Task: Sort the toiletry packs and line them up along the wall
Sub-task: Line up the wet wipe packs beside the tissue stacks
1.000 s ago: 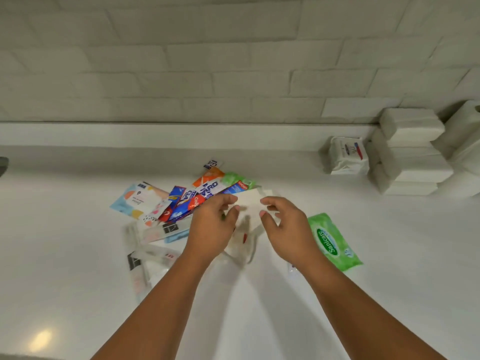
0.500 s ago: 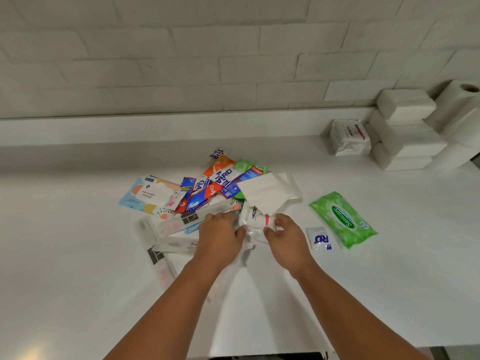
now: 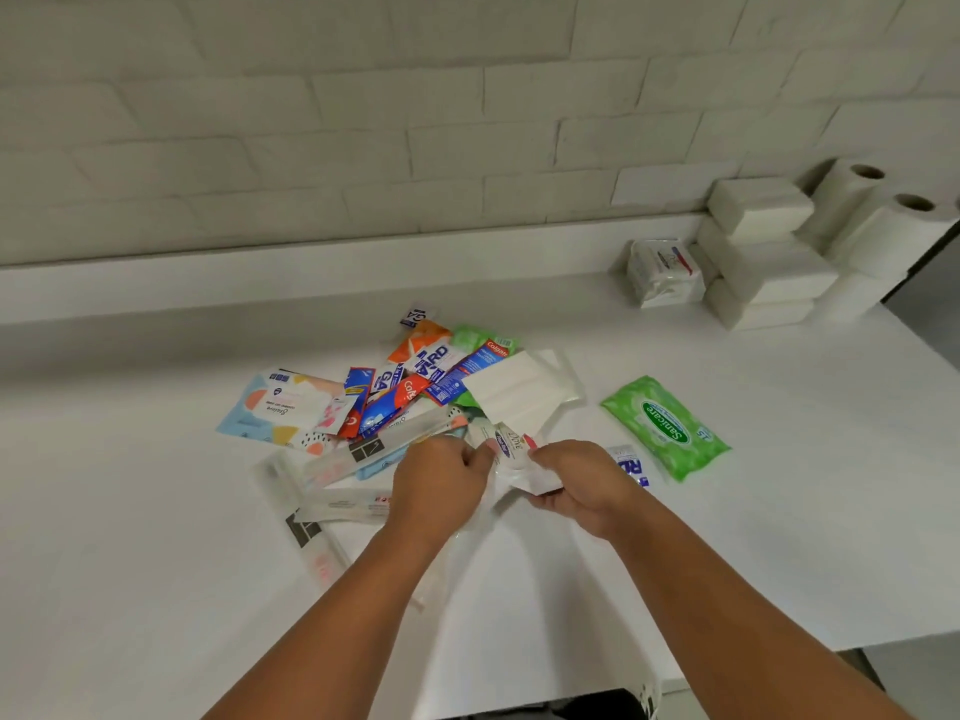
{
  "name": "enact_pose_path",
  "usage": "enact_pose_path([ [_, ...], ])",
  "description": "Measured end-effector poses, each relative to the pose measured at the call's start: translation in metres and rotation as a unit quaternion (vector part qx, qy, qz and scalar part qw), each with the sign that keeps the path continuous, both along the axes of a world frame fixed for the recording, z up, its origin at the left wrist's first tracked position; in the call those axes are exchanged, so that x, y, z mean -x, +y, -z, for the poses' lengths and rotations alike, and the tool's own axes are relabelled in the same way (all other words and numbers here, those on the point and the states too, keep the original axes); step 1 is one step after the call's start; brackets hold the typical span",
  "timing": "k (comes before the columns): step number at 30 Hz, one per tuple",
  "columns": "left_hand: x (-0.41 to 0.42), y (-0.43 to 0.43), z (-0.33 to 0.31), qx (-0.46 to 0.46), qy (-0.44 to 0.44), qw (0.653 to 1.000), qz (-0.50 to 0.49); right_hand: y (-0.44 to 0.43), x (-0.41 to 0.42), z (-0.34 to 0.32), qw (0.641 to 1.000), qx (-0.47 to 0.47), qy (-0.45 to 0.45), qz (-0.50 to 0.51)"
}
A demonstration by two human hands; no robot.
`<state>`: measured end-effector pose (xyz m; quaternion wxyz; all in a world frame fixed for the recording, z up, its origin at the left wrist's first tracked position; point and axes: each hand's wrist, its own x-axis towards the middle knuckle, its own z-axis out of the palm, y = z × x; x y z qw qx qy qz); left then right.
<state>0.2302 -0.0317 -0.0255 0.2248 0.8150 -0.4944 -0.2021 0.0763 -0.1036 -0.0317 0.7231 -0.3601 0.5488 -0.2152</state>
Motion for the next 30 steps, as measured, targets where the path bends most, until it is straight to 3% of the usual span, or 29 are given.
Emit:
enact_pose_path([
  [4, 0.007, 0.009, 0.001, -0.02, 0.037, 0.999, 0.025, 0.006, 0.013, -0.003, 0.999, 0.027, 0.021, -0.03],
  [9, 0.015, 0.003, -0.01, -0.009, 0.02, 0.999, 0.036, 0.009, 0.038, -0.01, 0.997, 0.037, 0.056, -0.029],
  [16, 0.033, -0.02, -0.018, 0.035, 0.101, 0.989, 0.1, 0.007, 0.079, -0.04, 0.983, 0.119, 0.119, -0.07],
  [20, 0.049, -0.029, -0.017, 0.021, 0.164, 0.981, 0.104, -0.003, 0.113, -0.059, 0.984, 0.131, 0.089, -0.08],
  [25, 0.08, -0.051, -0.022, 0.016, 0.323, 0.944, 0.065, -0.018, 0.148, -0.064, 0.985, 0.165, 0.001, -0.046],
  [28, 0.106, -0.068, -0.026, 0.012, 0.461, 0.883, 0.091, -0.03, 0.161, -0.058, 0.982, 0.17, -0.076, -0.013],
  [30, 0.121, -0.079, -0.027, 0.026, 0.493, 0.865, 0.095, -0.04, 0.166, -0.052, 0.979, 0.169, -0.115, 0.01],
])
